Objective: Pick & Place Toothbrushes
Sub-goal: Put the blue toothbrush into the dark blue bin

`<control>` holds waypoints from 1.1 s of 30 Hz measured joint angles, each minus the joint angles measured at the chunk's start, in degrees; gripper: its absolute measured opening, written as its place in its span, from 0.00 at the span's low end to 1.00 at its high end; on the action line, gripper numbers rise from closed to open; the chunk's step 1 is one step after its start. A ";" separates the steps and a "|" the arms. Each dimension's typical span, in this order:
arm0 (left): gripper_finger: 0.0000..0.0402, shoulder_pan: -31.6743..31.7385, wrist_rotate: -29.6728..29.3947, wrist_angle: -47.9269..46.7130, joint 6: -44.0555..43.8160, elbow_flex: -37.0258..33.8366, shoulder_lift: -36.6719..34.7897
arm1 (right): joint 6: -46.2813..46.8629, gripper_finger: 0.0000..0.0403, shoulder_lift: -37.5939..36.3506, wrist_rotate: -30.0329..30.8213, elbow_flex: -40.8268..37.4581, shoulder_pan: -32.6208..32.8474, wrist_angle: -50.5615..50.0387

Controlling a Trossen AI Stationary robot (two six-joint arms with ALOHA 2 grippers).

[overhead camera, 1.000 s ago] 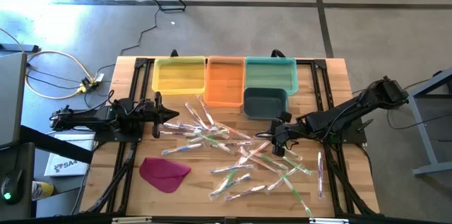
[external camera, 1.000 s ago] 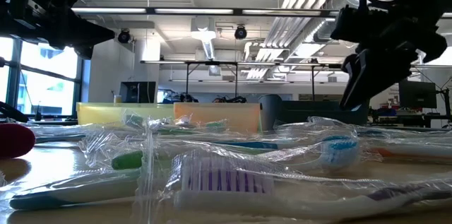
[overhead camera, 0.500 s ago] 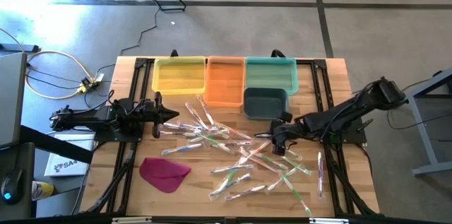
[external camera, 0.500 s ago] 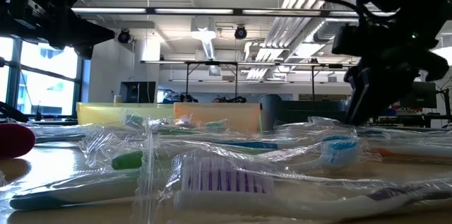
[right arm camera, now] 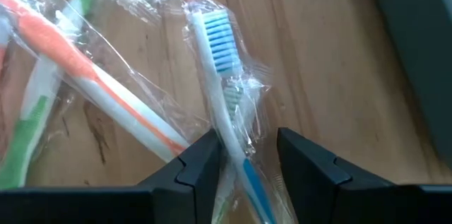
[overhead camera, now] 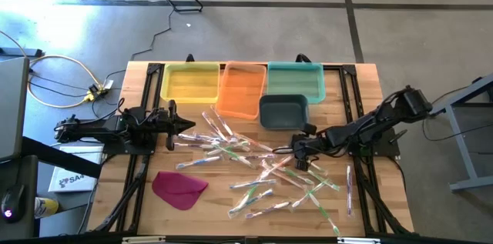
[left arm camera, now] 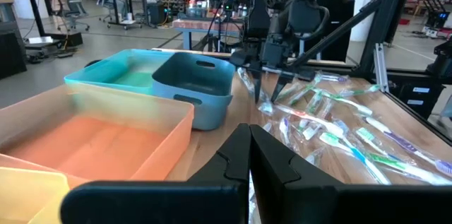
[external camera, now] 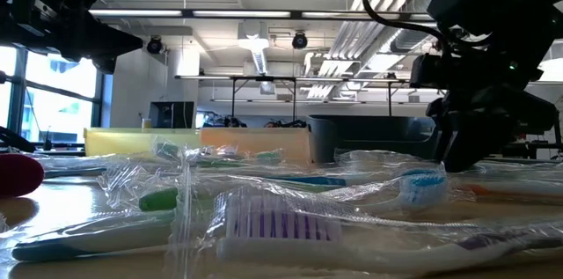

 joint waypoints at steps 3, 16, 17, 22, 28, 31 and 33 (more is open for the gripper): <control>0.00 0.02 -0.01 -0.01 0.00 0.00 0.01 | -0.01 0.30 -0.74 -0.38 -0.08 0.00 -0.35; 0.00 0.02 -0.01 -0.01 0.00 0.00 0.01 | -0.05 0.07 -1.27 -0.22 -0.11 0.00 -0.65; 0.00 0.00 -0.01 -0.01 0.00 0.00 -0.01 | -0.06 0.06 -1.28 -0.23 -0.11 0.00 -0.65; 0.00 0.01 -0.01 -0.01 0.00 0.00 0.01 | -0.06 0.06 -1.35 -0.29 -0.09 0.00 -0.65; 0.00 0.00 -0.01 -0.01 0.00 0.00 -0.01 | -1.75 0.08 -4.12 -0.14 0.07 0.00 -0.82; 0.00 0.00 -0.01 -0.01 0.00 0.00 0.00 | -2.99 0.06 -7.07 0.02 0.13 0.00 -0.73; 0.00 0.00 -0.01 -0.01 0.00 0.00 0.00 | -3.01 0.05 -9.12 -0.04 0.15 -0.07 -1.37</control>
